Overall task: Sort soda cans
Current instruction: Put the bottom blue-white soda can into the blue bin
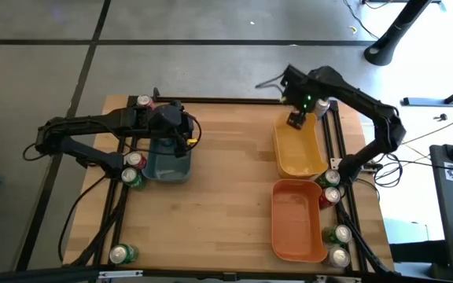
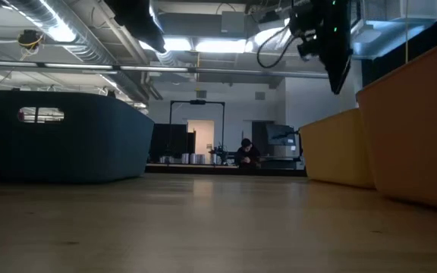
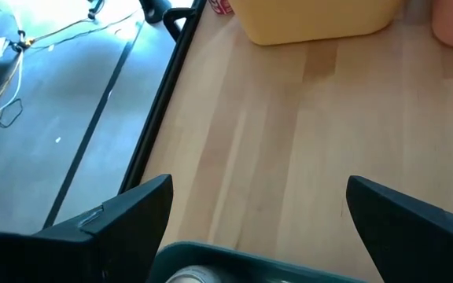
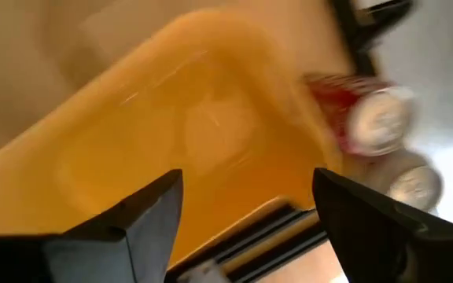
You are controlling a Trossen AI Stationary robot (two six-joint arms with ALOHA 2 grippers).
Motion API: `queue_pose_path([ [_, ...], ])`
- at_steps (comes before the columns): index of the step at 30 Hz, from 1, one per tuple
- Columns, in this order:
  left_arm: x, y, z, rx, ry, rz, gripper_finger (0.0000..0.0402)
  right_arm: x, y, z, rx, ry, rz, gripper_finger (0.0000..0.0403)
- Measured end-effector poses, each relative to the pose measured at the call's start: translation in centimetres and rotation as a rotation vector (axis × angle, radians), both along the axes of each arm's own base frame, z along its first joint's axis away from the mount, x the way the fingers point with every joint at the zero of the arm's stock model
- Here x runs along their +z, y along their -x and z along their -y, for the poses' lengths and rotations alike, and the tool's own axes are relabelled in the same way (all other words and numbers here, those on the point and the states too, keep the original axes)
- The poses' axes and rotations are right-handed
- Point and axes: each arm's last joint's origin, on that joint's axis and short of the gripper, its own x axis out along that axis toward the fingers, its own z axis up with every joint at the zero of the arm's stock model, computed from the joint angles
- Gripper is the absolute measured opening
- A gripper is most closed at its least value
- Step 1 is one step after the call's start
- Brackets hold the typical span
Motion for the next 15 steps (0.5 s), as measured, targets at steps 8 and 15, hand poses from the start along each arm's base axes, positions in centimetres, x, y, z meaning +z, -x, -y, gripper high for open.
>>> queue_pose_path([
  [8,-0.1,0.1,0.0,0.033,0.036,0.001,0.0367,2.4,-0.1,-7.9,0.029,-0.051,0.093,0.0282],
  [15,-0.1,0.1,0.1,0.035,0.04,0.005,0.0367,3.5,0.3,-14.2,0.022,-0.096,0.17,0.0282],
])
